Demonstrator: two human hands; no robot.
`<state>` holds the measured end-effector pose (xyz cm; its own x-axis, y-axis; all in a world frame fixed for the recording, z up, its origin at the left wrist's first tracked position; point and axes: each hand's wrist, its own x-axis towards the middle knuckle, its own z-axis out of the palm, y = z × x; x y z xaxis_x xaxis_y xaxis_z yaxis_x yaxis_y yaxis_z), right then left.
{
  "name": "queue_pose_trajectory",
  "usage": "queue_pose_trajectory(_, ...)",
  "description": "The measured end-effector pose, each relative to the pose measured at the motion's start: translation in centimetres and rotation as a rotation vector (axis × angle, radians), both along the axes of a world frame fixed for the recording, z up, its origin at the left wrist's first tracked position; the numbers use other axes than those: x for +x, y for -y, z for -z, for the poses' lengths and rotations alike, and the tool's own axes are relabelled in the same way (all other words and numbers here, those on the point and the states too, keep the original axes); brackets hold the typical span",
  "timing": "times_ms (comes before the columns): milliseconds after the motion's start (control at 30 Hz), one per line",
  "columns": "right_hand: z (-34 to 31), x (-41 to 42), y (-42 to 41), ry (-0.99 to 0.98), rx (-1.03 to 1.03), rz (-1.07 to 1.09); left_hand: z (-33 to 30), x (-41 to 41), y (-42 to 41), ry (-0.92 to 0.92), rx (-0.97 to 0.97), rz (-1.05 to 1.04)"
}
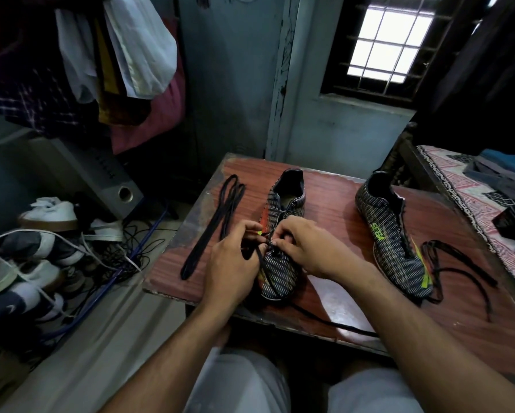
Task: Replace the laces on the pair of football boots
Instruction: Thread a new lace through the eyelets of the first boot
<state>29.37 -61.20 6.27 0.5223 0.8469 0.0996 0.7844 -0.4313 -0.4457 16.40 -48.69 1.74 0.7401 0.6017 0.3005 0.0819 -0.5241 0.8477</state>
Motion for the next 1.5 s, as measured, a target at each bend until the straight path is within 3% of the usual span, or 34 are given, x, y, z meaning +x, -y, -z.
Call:
queue_pose_trajectory(167,0.2,0.4,1.0,-0.100,0.187,0.050,0.0,0.1,0.1,0.008,0.047,0.003)
queue_pose_trajectory(400,0.2,0.5,2.5,-0.484,0.557,0.177,0.0,0.1,0.2,0.002,0.052,0.021)
queue_pose_trajectory(600,-2.9,-0.4,2.7,-0.908,1.065,0.285,0.3,0.3,0.0,0.004,0.045,0.030)
queue_pose_trajectory(700,-4.4,0.3,2.8,-0.884,1.171,0.313,0.1,0.2,0.1,0.001,0.051,0.032)
queue_pose_trajectory(767,-4.9,1.3,3.3,-0.586,1.062,0.297,0.1,0.1,0.1,0.002,0.049,0.037)
queue_pose_trajectory(867,-4.7,2.8,4.0,0.060,0.447,0.154,0.2,0.2,0.0,0.003,0.065,0.038)
queue_pose_trajectory(933,-4.1,2.8,3.8,0.203,0.033,0.076,0.3,0.2,0.0,0.005,0.066,0.038)
queue_pose_trajectory(1000,-3.6,2.3,3.6,0.249,-0.188,0.017,0.2,0.2,0.0,0.009,0.058,0.046)
queue_pose_trajectory(1067,-3.8,2.1,3.8,0.153,-0.030,-0.014,0.1,0.2,0.1,0.012,0.061,0.050)
queue_pose_trajectory(1133,-4.4,1.7,4.1,-0.048,0.311,0.052,0.1,0.2,0.0,0.019,0.064,0.046)
queue_pose_trajectory(1233,-5.4,0.7,4.0,-0.610,0.832,0.071,0.1,0.3,0.0,0.020,0.062,0.046)
queue_pose_trajectory(1333,-5.5,-0.6,2.9,-0.901,1.017,0.104,0.2,0.2,0.0,0.014,0.070,0.047)
queue_pose_trajectory(1433,-4.4,0.5,2.7,-0.798,1.091,0.326,0.3,0.3,0.0,0.017,0.058,0.057)
queue_pose_trajectory(1500,-3.3,2.3,3.6,-0.446,1.014,0.438,0.3,0.3,0.0,0.011,0.060,0.062)
